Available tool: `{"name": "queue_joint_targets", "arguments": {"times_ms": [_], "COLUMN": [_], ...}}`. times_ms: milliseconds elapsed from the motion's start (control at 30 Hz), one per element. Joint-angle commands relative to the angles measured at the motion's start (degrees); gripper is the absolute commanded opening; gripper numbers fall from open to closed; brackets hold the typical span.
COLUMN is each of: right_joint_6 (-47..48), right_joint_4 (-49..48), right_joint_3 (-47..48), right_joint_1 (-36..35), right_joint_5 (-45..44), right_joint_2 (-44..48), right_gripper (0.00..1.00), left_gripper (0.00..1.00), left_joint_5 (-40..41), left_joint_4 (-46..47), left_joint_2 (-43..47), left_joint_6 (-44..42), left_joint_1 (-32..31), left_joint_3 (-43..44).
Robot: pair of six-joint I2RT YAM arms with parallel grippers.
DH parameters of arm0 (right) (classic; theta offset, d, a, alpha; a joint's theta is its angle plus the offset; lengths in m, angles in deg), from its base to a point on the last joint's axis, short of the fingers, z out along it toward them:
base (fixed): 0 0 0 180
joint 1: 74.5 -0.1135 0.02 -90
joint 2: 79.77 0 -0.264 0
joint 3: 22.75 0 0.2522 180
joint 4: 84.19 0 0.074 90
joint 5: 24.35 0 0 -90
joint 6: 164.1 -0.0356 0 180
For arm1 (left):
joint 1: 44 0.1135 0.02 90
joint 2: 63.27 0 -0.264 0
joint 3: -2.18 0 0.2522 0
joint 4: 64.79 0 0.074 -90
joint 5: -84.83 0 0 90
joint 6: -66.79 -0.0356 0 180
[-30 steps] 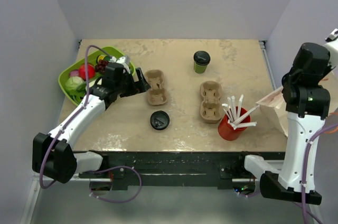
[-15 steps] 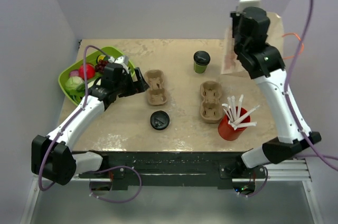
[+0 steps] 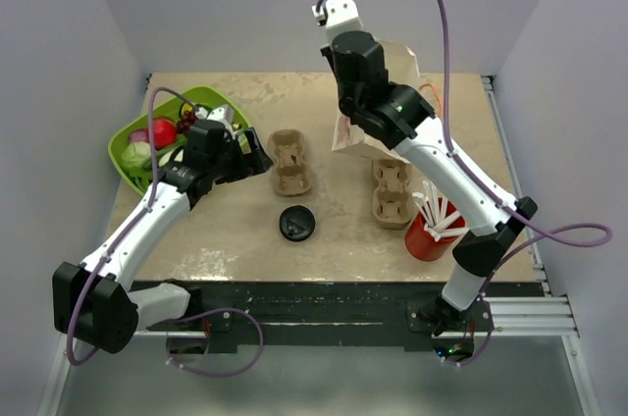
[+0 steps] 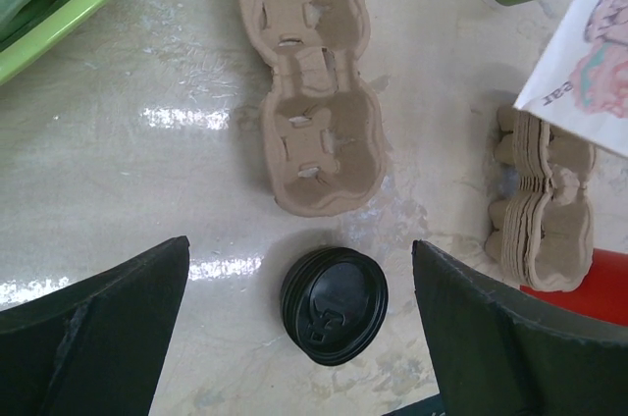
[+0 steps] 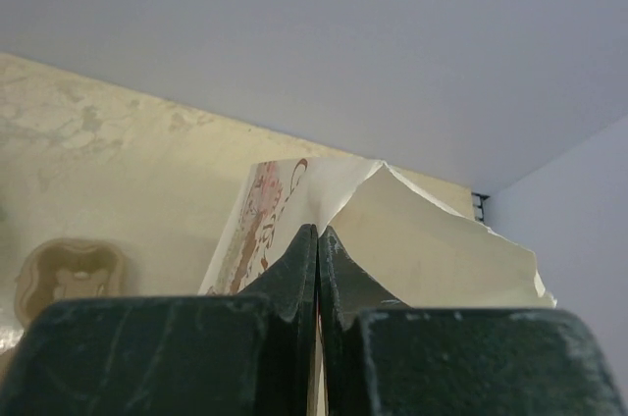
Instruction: Pack the takeout coffee
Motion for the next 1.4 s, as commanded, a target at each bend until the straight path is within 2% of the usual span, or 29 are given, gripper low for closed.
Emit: {"name": "queue_joint_targets", "arguments": {"times_ms": [0,167,367,567,867,1200,1367], "right_joint_6": [-4.08,-5.76,-10.85,-12.71,-17.19,-20.88,-22.37], "right_joint_4": [0.3,2.58,6.63,4.78,5.22,7.15,4.88], "right_joint_3": [-2.2,-3.53,-3.0,-4.23,0.69,12.9,15.89], "right_joint_1": [-0.05,-0.05,-0.05,-0.05,0.03,0.03,0.03], "right_joint_5": [4.72,10.9,9.15,9.32,11.08,14.15,17.57], "right_joint_2": [0.57,-1.45,-5.05,-8.48,-13.92,-24.73,-26.33], "right_gripper": [0.0,0.0,0.0,0.0,0.0,0.0,0.0], "left_gripper": [1.0,0.99,1.0,0.99,0.95,0.96,0.96], "left_joint_5": [1.63,2.25,3.48,3.83,3.83,5.68,5.5], "left_joint_4": [-0.49,-0.32,0.38,2.14,4.95,4.78,4.25], "left_joint_2": [2.15,1.8,-1.27,-4.61,-11.47,-12.09,-11.91], "left_joint_6": [1.27,2.5,4.17,4.96,5.93,5.23,5.32], "left_joint_1": [0.48,0.48,0.48,0.39,0.04,-0.22,-0.22], "left_joint_3": [-1.01,-2.07,-2.51,-3.04,-2.42,-2.25,-2.6]}}
